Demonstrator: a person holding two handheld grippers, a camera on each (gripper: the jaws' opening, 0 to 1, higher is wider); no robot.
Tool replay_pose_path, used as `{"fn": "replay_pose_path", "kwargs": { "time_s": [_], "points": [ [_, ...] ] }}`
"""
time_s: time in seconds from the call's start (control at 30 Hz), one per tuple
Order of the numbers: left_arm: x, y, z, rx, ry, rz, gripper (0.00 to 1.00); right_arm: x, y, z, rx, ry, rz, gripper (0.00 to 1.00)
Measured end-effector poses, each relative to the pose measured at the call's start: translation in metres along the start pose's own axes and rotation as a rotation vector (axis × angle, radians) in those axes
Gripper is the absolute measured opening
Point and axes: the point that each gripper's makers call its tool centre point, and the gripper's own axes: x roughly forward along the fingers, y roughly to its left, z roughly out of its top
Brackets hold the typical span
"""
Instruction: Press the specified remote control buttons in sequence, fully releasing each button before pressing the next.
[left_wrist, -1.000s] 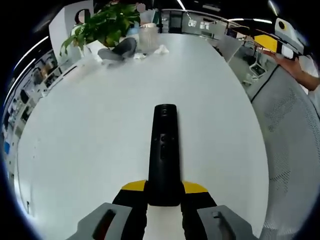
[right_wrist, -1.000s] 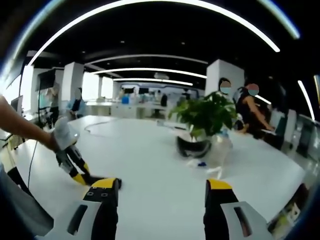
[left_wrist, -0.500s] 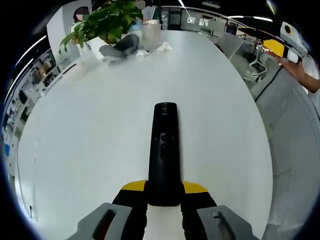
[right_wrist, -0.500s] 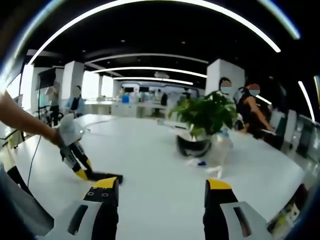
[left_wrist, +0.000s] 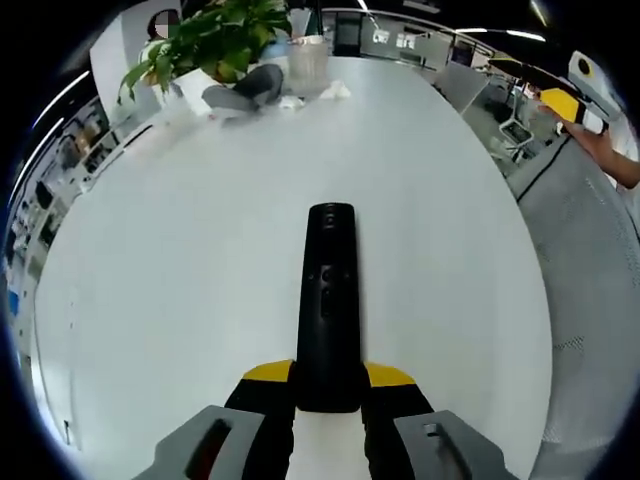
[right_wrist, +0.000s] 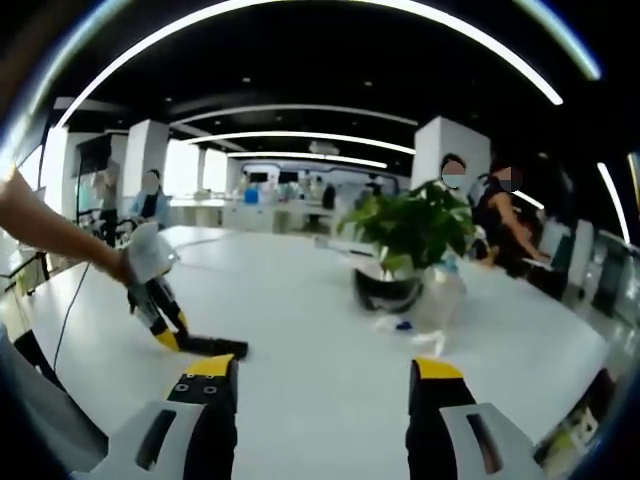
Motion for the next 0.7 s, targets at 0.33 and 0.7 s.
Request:
{"fn": "replay_pose_path", "kwargs": {
  "time_s": [0.33, 0.7],
  "points": [
    [0.002, 0.014, 0.001, 0.016, 0.020, -0.010, 0.24, 0.000, 0.000, -0.002, -0.003, 0.009, 0.002, 0.67],
    [0.002, 0.029, 0.003, 0.028, 0.037, -0.019, 0.24, 0.001, 0.001, -0.003, -0.010, 0.017, 0.004, 0.67]
  ]
}}
